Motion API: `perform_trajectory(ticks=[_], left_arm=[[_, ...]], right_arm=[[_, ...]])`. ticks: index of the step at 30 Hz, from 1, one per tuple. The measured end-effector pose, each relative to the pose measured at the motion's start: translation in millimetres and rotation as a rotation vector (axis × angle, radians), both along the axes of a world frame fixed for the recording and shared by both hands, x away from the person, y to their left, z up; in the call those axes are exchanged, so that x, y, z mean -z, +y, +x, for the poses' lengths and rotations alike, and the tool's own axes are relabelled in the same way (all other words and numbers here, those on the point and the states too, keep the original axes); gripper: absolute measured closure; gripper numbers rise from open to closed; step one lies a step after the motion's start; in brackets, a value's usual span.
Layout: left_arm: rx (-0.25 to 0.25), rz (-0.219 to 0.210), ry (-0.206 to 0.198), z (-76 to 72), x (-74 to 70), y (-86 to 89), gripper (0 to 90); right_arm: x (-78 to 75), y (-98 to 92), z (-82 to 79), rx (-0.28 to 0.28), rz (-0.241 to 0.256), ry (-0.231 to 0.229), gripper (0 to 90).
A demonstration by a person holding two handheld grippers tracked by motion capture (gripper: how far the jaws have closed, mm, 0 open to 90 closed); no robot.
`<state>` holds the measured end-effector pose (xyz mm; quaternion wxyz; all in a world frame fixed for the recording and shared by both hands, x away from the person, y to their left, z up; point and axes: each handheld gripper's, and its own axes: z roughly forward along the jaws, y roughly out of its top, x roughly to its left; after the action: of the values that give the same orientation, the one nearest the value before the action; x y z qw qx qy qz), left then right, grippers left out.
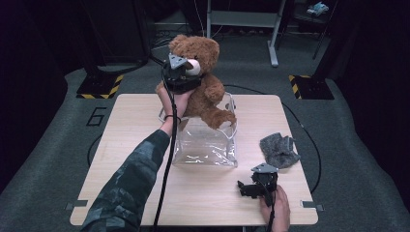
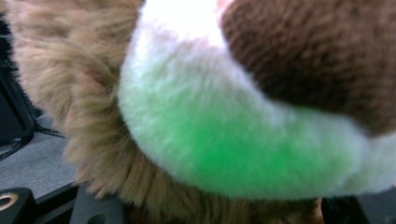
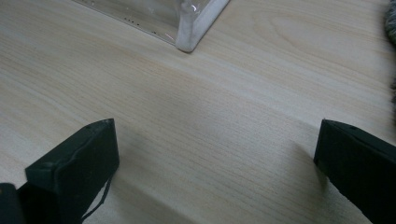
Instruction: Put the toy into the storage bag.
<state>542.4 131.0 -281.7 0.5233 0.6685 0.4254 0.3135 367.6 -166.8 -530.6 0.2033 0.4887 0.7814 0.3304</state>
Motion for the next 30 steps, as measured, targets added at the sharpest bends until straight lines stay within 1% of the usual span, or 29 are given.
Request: perform_trajectory(ticks=[3,6,7,9,10,11,16,18,19,22,26,27,30], left_arm=[[0.003,0.007,0.012,-1.4,3.7,-2.7,38.7],[0.002,0.004,0.012,-4.0,4.7,-4.3,38.3],[0.001,0.009,0.013,-5.3,4.6,-4.9,38.2],[0.01,0.011,0.01,-8.0,5.0,-6.4,38.1],[0.015,0.03,0.01,-9.5,5.0,-6.0,38.1],[0.019,0.033,0.009,-10.5,5.5,-6.3,38.0],[0.033,0.034,0.008,-13.5,10.0,-7.3,38.0],[0.04,0.028,0.021,-13.5,12.0,-7.8,38.0],[0.045,0.038,0.023,-13.3,13.6,-7.8,38.0],[0.056,0.048,0.042,-12.6,19.9,-9.6,38.0],[0.067,0.06,0.084,-11.7,34.2,-13.3,37.7],[0.073,0.073,0.095,-11.9,36.7,-13.0,37.6],[0.076,0.073,0.126,-12.0,41.9,-14.8,37.1]], right_arm=[[0.0,0.0,0.0,0.0,0.0,0.0,0.0],[0.0,0.0,0.0,0.0,0.0,0.0,0.0],[0.0,0.0,0.0,0.0,0.0,0.0,0.0],[0.0,0.0,0.0,0.0,0.0,0.0,0.0],[0.0,0.0,0.0,0.0,0.0,0.0,0.0],[0.0,0.0,0.0,0.0,0.0,0.0,0.0],[0.0,0.0,0.0,0.0,0.0,-0.001,0.0],[0.0,0.0,0.0,0.0,0.0,0.0,0.0],[0.0,0.0,0.0,0.0,0.0,0.0,0.0],[0.0,0.0,0.0,0.0,0.0,-0.001,0.0],[0.1,-0.2,0.2,-0.002,-0.002,-0.003,0.0],[0.1,-0.2,0.2,-0.002,-0.002,-0.003,0.0],[0.1,-0.2,0.2,-0.002,-0.002,-0.003,0.0]])
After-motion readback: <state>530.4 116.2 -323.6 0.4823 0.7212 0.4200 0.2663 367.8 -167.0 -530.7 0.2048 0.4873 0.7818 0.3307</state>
